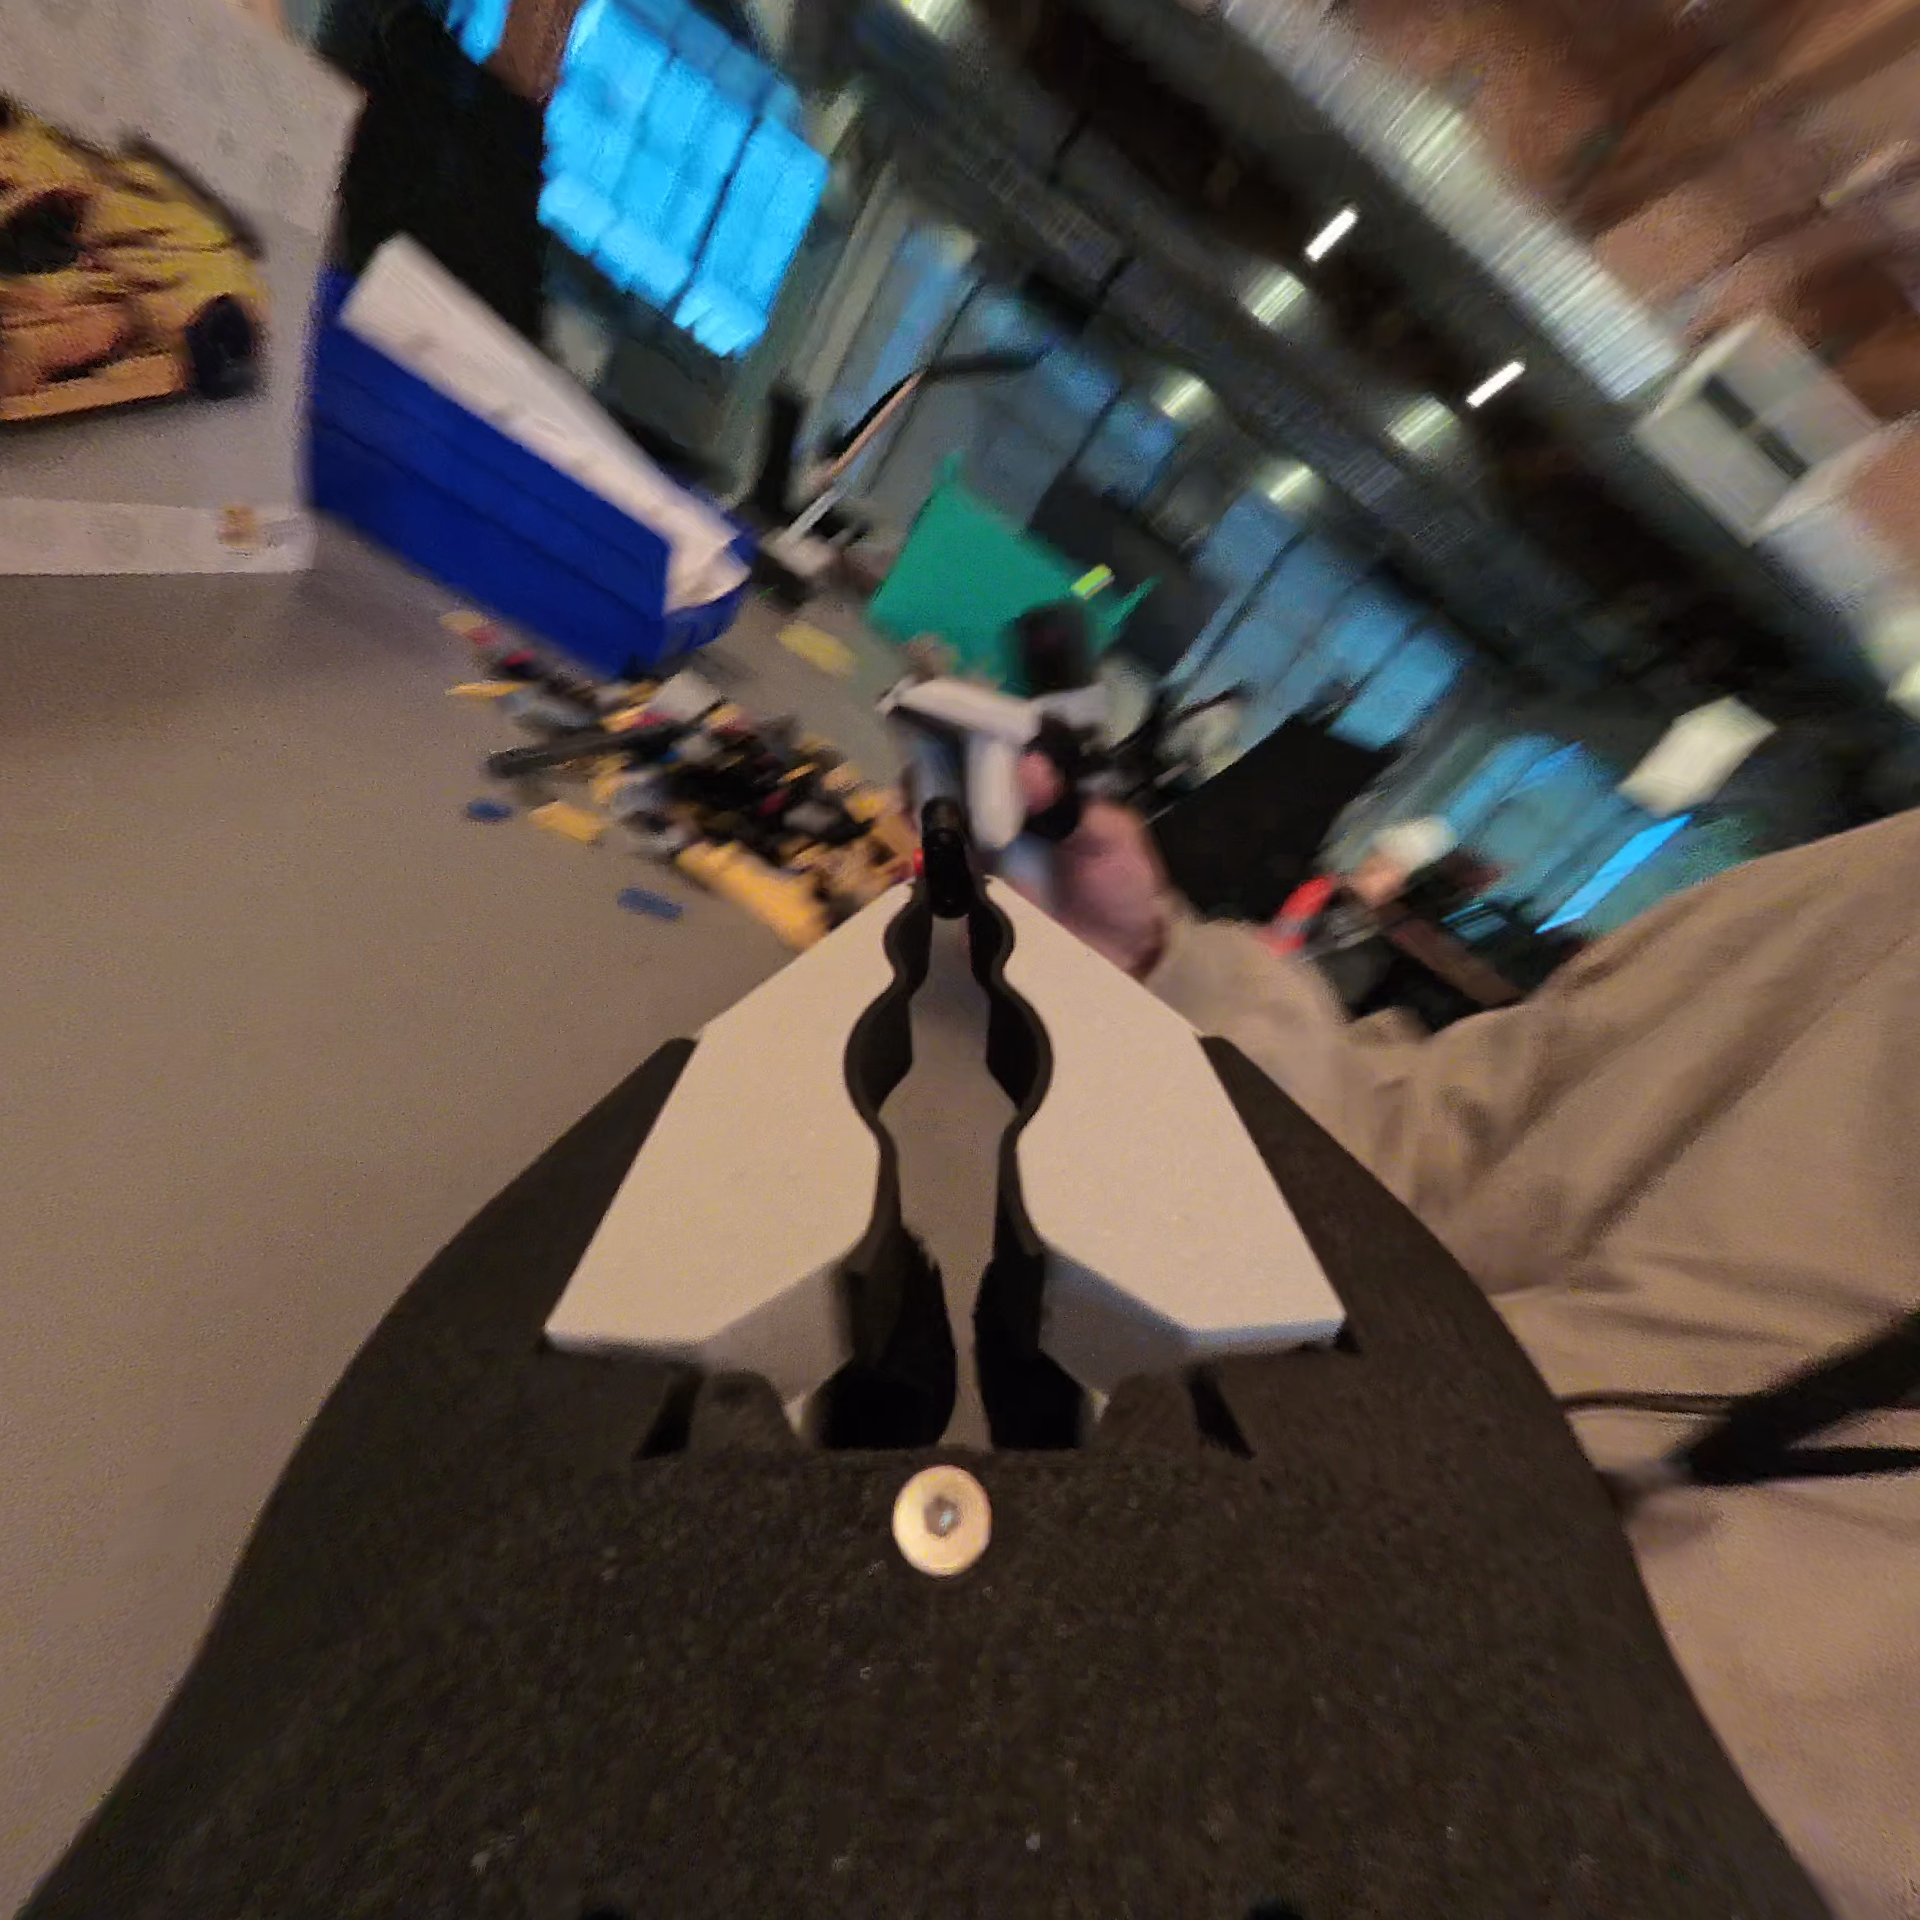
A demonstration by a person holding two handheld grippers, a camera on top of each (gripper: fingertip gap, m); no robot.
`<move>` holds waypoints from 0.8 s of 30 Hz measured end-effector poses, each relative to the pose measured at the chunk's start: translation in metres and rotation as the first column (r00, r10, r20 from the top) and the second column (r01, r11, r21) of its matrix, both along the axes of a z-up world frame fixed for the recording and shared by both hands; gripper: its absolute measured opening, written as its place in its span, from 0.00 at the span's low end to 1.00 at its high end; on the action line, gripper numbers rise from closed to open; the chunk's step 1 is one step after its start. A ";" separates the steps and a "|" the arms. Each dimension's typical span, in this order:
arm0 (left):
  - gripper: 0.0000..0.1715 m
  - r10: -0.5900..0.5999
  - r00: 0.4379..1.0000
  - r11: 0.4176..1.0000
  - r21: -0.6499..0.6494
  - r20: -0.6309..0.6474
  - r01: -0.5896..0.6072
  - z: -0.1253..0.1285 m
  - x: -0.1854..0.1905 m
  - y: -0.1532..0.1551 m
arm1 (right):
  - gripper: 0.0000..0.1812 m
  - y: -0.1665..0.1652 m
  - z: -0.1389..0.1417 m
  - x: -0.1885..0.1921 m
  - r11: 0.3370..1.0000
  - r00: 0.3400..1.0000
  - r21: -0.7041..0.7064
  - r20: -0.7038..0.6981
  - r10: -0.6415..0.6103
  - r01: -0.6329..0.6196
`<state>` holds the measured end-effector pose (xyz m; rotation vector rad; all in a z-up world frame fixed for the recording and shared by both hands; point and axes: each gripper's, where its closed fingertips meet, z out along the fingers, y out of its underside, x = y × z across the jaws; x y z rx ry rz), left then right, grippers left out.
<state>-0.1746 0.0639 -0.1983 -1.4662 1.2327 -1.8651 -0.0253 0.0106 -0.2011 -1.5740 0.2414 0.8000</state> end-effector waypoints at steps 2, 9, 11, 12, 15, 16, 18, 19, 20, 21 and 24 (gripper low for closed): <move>0.04 0.210 0.965 0.947 0.276 -0.156 -0.162 -0.030 0.001 0.035 | 0.02 0.000 -0.033 0.045 0.941 0.890 -0.179 0.412 -0.194 0.288; 0.04 0.747 0.572 0.514 0.840 -0.340 -0.172 -0.080 -0.086 0.176 | 0.05 -0.024 -0.071 0.139 0.666 0.523 -0.245 0.814 -0.254 0.704; 0.04 0.735 0.563 0.570 0.794 -0.378 -0.212 -0.082 -0.096 0.183 | 0.13 -0.022 -0.071 0.135 0.690 0.579 -0.259 0.766 -0.280 0.676; 0.04 0.713 0.556 0.613 0.765 -0.427 -0.199 -0.088 -0.100 0.182 | 0.14 -0.022 -0.070 0.135 0.695 0.590 -0.258 0.754 -0.290 0.671; 0.04 0.714 0.490 0.639 0.751 -0.500 -0.164 -0.103 -0.113 0.190 | 0.14 -0.023 -0.063 0.137 0.707 0.593 -0.224 0.735 -0.329 0.671; 0.04 0.702 0.491 0.651 0.745 -0.516 -0.147 -0.106 -0.114 0.188 | 0.14 -0.022 -0.061 0.135 0.715 0.599 -0.210 0.721 -0.348 0.667; 0.04 0.694 0.464 0.668 0.732 -0.550 -0.131 -0.113 -0.115 0.190 | 0.14 -0.018 -0.055 0.127 0.746 0.617 -0.181 0.700 -0.361 0.641; 0.04 0.704 0.444 0.664 0.736 -0.554 -0.133 -0.115 -0.117 0.194 | 0.13 -0.016 -0.054 0.122 0.759 0.623 -0.174 0.697 -0.355 0.628; 0.04 0.716 0.427 0.655 0.743 -0.552 -0.136 -0.117 -0.118 0.198 | 0.13 -0.014 -0.054 0.117 0.769 0.630 -0.177 0.697 -0.342 0.614; 0.04 0.724 0.412 0.649 0.748 -0.553 -0.136 -0.119 -0.119 0.201 | 0.13 -0.012 -0.057 0.111 0.784 0.643 -0.188 0.698 -0.317 0.591; 0.09 0.742 0.387 0.638 0.755 -0.548 -0.155 -0.119 -0.122 0.207 | 0.14 -0.007 -0.061 0.095 0.821 0.678 -0.218 0.690 -0.253 0.528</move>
